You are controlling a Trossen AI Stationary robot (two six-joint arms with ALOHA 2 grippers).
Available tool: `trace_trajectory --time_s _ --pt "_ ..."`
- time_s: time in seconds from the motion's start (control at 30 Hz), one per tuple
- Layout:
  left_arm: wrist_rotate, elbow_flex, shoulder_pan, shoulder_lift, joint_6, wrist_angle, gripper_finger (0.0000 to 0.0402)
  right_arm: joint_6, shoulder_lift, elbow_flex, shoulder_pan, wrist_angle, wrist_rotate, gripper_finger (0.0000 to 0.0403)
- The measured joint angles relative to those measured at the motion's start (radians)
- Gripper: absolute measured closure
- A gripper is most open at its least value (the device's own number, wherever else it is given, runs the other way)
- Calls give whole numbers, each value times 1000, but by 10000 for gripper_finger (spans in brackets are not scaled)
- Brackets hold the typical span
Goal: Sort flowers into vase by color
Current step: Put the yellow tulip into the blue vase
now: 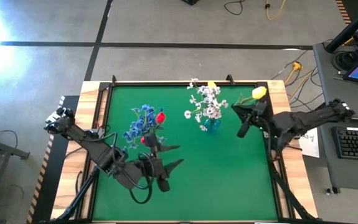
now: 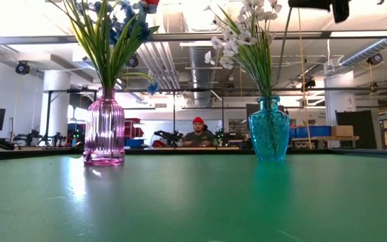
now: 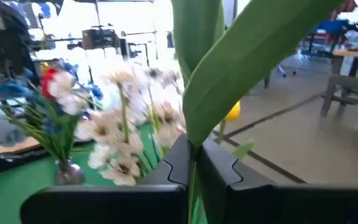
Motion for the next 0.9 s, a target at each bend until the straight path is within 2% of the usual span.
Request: trace_trajectory --time_s 0.3,0.9 --pt "13 -2 0 0 -22 -53 202 50 27 -108 -52 158 0 390" --pt "-1 -2 0 -1 -30 -112 202 60 103 -119 -56 171 -19 390"
